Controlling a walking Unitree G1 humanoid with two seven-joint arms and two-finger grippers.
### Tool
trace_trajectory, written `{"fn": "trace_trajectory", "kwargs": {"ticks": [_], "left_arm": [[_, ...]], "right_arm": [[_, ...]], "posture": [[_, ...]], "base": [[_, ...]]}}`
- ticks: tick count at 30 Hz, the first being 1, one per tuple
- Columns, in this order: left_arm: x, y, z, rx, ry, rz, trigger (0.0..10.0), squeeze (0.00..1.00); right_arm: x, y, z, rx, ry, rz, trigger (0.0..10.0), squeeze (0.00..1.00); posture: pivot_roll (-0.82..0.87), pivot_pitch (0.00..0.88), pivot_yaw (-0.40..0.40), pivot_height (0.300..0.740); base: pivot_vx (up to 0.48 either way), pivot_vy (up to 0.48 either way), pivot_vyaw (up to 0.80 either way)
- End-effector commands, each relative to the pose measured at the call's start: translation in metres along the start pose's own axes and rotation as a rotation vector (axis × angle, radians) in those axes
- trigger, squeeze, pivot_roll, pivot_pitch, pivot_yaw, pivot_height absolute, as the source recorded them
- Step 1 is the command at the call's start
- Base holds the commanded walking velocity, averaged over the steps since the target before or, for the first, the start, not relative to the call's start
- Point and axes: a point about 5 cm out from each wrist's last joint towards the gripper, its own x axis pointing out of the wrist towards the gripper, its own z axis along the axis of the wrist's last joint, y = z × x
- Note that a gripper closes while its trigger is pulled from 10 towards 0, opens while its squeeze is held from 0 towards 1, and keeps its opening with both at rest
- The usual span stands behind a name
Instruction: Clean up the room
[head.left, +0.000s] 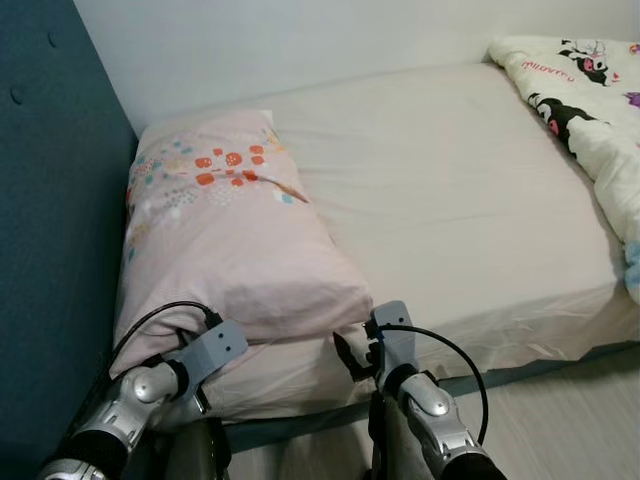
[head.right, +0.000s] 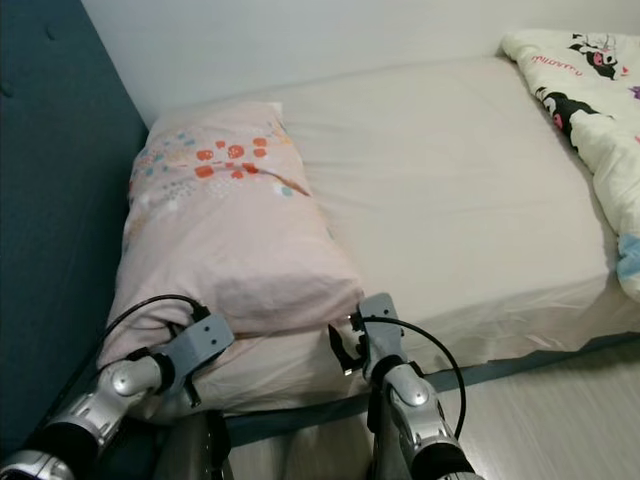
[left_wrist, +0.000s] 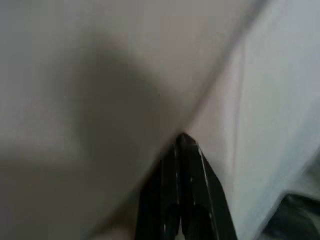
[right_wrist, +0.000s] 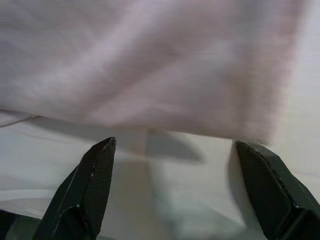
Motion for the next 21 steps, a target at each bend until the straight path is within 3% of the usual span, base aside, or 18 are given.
{"fn": "trace_trajectory", "kwargs": {"ticks": [1, 2, 4, 5, 6, 7, 8, 9, 10, 11, 12, 14, 15, 16, 17, 18, 21], "left_arm": [[0.006, -0.003, 0.0, 0.008, 0.047, 0.007, 0.0, 0.0], [0.006, -0.003, 0.0, 0.008, 0.047, 0.007, 0.0, 0.0], [0.022, 0.019, 0.033, 0.02, 0.029, 0.119, 0.0, 0.0], [0.022, 0.019, 0.033, 0.02, 0.029, 0.119, 0.0, 0.0], [0.027, 0.029, 0.048, 0.046, 0.015, 0.163, 0.0, 0.0], [0.029, 0.056, 0.078, 0.078, -0.021, 0.277, 0.0, 0.0], [0.029, 0.056, 0.078, 0.078, -0.021, 0.277, 0.0, 0.0], [0.029, 0.066, 0.089, 0.084, -0.036, 0.321, 0.0, 0.0], [0.027, 0.081, 0.103, 0.084, -0.061, 0.377, 0.0, 0.0], [0.027, 0.081, 0.103, 0.084, -0.061, 0.377, 0.0, 0.0], [0.015, 0.117, 0.135, 0.086, -0.123, 0.524, 0.0, 0.0], [0.015, 0.117, 0.135, 0.086, -0.123, 0.524, 0.0, 0.0], [0.011, 0.125, 0.142, 0.085, -0.138, 0.56, 0.0, 0.0], [0.0, 0.145, 0.155, 0.085, -0.164, 0.638, 0.0, 0.0], [0.0, 0.145, 0.155, 0.085, -0.164, 0.638, 0.0, 0.0], [-0.007, 0.157, 0.163, 0.085, -0.181, 0.687, 0.0, 0.0], [-0.016, 0.168, 0.166, 0.117, -0.178, 0.731, 0.0, 0.0]], "right_arm": [[-0.004, 0.005, -0.008, 0.008, 0.033, 0.012, 10.0, 0.0], [-0.004, 0.005, -0.008, 0.008, 0.033, 0.012, 10.0, 0.0], [-0.003, 0.004, -0.007, 0.006, 0.034, 0.01, 10.0, 0.0], [-0.003, 0.004, -0.007, 0.006, 0.034, 0.01, 10.0, 0.0], [-0.002, 0.004, -0.007, 0.003, 0.036, 0.008, 10.0, 0.0], [-0.002, 0.002, -0.005, -0.003, 0.036, 0.001, 10.0, 0.0], [-0.002, 0.002, -0.005, -0.003, 0.036, 0.001, 10.0, 0.0], [-0.002, 0.001, -0.005, -0.004, 0.037, -0.002, 10.0, 0.0], [-0.002, -0.001, -0.005, -0.006, 0.037, -0.006, 10.0, 0.0], [-0.002, -0.001, -0.005, -0.006, 0.037, -0.006, 10.0, 0.0], [-0.001, -0.003, -0.003, -0.009, 0.037, -0.013, 10.0, 0.0], [-0.001, -0.003, -0.003, -0.009, 0.037, -0.013, 10.0, 0.0], [-0.001, -0.004, -0.003, -0.01, 0.037, -0.014, 10.0, 0.0], [0.0, -0.004, -0.002, -0.009, 0.035, -0.017, 10.0, 0.0], [0.0, -0.004, -0.002, -0.009, 0.035, -0.017, 10.0, 0.0], [0.0, -0.004, -0.002, -0.008, 0.033, -0.019, 10.0, 0.0], [0.001, -0.003, -0.001, -0.007, 0.032, -0.016, 10.0, 0.0]], "posture": [[-0.01, 0.302, 0.013, 0.552], [-0.01, 0.302, 0.013, 0.552], [-0.02, 0.305, 0.016, 0.552], [-0.02, 0.305, 0.016, 0.552], [-0.03, 0.305, 0.016, 0.552], [-0.03, 0.304, 0.02, 0.552], [-0.03, 0.304, 0.02, 0.552], [-0.03, 0.304, 0.02, 0.552], [-0.03, 0.299, 0.021, 0.552], [-0.03, 0.299, 0.021, 0.552], [-0.03, 0.297, 0.023, 0.552], [-0.03, 0.297, 0.023, 0.552], [-0.03, 0.297, 0.023, 0.552], [-0.02, 0.287, 0.018, 0.552], [-0.02, 0.287, 0.018, 0.552], [-0.02, 0.287, 0.018, 0.552], [-0.02, 0.284, 0.015, 0.552]], "base": [[0.0, 0.0, 0.0], [0.0, 0.0, 0.0], [0.0, 0.0, 0.0], [0.0, 0.0, 0.0], [0.0, 0.0, 0.0], [0.0, 0.0, 0.0], [0.0, 0.0, 0.0], [0.0, 0.0, 0.0], [0.0, 0.0, 0.0], [0.0, 0.0, 0.0], [0.0, 0.0, 0.0], [0.0, 0.0, 0.0], [0.0, 0.0, 0.0], [0.0, 0.0, 0.0], [0.0, 0.0, 0.0], [0.0, 0.0, 0.0], [0.0, 0.0, 0.0]]}}
